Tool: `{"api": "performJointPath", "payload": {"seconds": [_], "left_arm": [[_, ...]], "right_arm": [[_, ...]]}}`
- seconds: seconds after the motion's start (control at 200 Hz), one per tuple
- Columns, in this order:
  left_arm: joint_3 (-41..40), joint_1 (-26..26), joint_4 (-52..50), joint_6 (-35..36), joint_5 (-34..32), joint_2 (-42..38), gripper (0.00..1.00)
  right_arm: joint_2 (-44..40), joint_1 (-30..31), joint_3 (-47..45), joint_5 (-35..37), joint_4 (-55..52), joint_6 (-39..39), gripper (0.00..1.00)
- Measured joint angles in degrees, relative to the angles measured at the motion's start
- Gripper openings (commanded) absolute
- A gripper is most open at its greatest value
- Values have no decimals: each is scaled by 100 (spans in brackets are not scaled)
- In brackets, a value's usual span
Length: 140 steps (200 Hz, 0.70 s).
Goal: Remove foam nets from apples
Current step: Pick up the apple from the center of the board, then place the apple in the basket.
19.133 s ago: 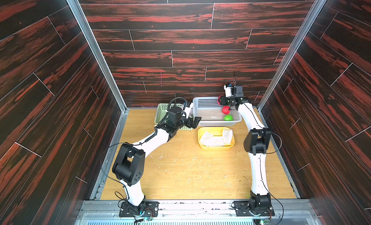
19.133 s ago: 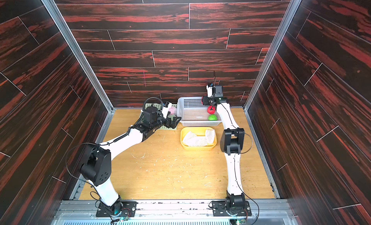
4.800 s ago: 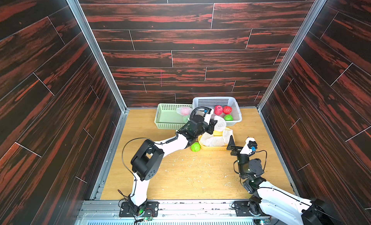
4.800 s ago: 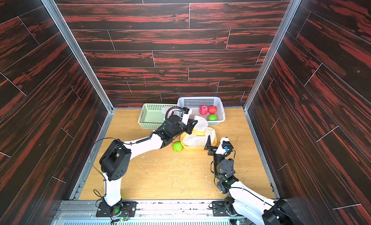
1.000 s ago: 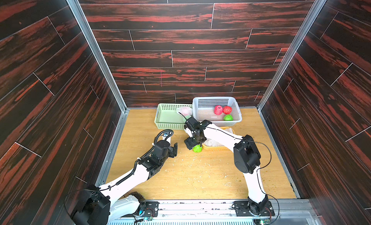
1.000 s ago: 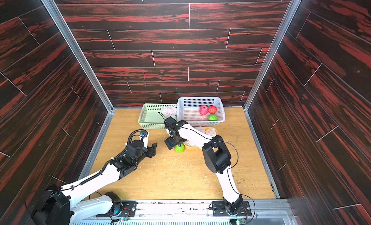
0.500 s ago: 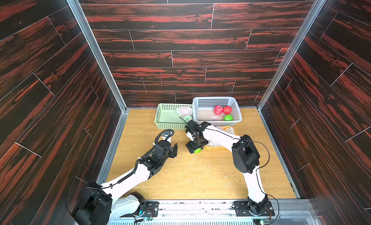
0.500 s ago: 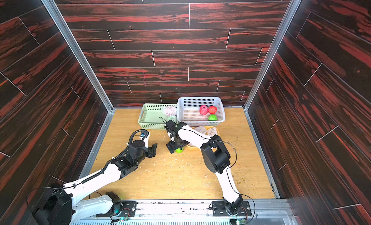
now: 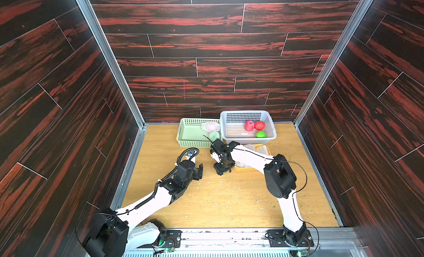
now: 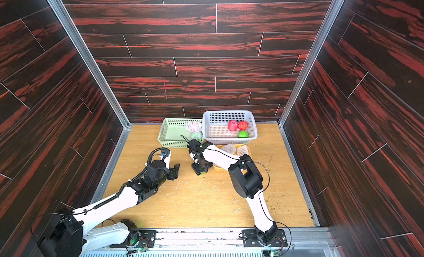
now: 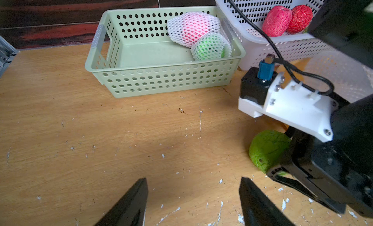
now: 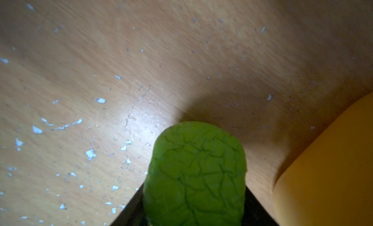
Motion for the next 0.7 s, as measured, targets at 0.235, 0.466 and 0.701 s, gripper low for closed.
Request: {"api": "performJointPath", "payload": {"seconds": [0.235, 0.466, 0.701], "left_arm": [[13, 11, 763, 164, 645, 7, 100], [918, 48, 1672, 365, 1567, 728, 100], [2376, 68, 1779, 424, 2114, 1790, 100]], "right_arm": [[-72, -232, 205, -498, 326, -28, 46], [-328, -1311, 1362, -1027, 774, 55, 44], [529, -2691, 4009, -938, 472, 251, 44]]}}
